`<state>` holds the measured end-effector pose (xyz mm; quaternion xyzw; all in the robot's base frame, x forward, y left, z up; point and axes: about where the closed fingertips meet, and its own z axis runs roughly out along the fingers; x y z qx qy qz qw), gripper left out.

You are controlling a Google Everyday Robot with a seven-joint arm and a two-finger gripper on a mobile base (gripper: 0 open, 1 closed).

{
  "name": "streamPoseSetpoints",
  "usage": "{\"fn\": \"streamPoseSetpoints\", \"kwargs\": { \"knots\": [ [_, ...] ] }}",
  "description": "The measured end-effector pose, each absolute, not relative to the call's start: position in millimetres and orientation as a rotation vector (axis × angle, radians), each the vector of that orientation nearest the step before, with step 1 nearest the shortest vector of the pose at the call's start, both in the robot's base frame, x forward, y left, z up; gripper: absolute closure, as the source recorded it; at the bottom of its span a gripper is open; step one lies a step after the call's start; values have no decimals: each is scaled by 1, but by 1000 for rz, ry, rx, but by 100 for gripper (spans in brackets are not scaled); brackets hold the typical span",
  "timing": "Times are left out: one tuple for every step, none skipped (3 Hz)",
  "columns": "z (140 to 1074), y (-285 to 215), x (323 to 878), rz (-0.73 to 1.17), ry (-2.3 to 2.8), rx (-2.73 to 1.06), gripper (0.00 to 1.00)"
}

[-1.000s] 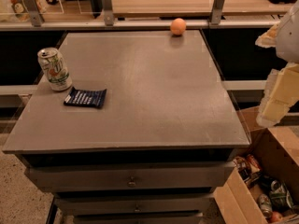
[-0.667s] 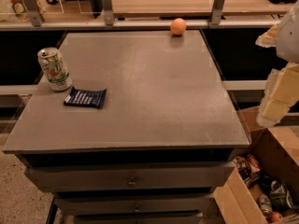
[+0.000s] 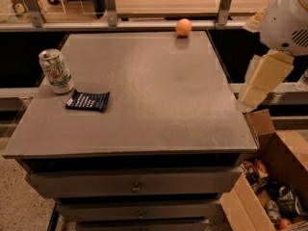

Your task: Pick 7up can

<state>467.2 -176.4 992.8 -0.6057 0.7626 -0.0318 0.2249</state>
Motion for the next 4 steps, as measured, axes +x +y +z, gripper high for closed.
{"fn": "streamPoseSetpoints", "kwargs": {
  "knots": [
    [993, -136, 494, -47, 2023, -1660, 0],
    [991, -93, 524, 19, 1957, -1645, 0],
    [980, -52, 557, 122, 1934, -1598, 0],
    [969, -18, 578, 225, 1905, -1548, 0]
  ]
}}
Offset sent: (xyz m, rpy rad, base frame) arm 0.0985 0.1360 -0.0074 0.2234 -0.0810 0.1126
